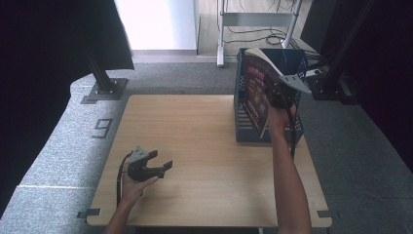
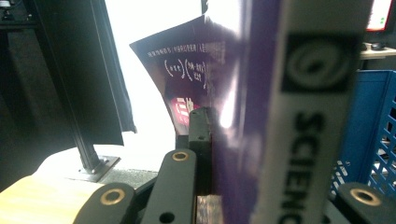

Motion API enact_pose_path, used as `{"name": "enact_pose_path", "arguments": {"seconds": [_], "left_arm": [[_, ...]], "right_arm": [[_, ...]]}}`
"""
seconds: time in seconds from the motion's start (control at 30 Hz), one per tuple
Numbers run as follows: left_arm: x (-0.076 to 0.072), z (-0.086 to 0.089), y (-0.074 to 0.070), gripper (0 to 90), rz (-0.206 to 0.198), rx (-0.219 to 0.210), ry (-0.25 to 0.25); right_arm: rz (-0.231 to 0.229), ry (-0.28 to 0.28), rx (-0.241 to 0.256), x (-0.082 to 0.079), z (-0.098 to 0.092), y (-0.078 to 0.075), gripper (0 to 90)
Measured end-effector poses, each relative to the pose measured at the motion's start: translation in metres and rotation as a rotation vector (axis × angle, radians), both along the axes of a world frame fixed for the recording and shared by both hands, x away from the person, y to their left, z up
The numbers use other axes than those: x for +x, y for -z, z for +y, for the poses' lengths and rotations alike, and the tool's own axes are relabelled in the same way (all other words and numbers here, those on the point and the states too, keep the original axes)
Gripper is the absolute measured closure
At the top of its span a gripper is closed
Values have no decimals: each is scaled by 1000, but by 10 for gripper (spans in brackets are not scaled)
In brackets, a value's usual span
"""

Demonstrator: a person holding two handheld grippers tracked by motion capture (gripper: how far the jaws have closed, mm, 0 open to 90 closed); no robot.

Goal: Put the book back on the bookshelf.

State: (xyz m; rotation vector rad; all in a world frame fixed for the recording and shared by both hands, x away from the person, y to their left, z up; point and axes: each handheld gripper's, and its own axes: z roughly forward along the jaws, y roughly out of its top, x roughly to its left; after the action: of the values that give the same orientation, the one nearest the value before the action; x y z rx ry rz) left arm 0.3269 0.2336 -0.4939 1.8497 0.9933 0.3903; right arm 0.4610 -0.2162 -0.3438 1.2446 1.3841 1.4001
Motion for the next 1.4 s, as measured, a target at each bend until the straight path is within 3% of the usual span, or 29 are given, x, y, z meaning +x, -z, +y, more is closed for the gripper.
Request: {"name": "enact_pose_path", "arguments": {"seconds": [0.2, 0.9, 1.4], "left_arm": [[0, 2, -2, 178, -3, -10, -6], [-2, 10, -8, 178, -18, -28, -23], [-1, 13, -9, 178, -22, -32, -28]], "right_arm": [[-21, 17, 0, 7, 3, -2, 819], [-18, 57, 1, 32, 10, 2, 819], [-16, 73, -29, 49, 17, 10, 819]]}}
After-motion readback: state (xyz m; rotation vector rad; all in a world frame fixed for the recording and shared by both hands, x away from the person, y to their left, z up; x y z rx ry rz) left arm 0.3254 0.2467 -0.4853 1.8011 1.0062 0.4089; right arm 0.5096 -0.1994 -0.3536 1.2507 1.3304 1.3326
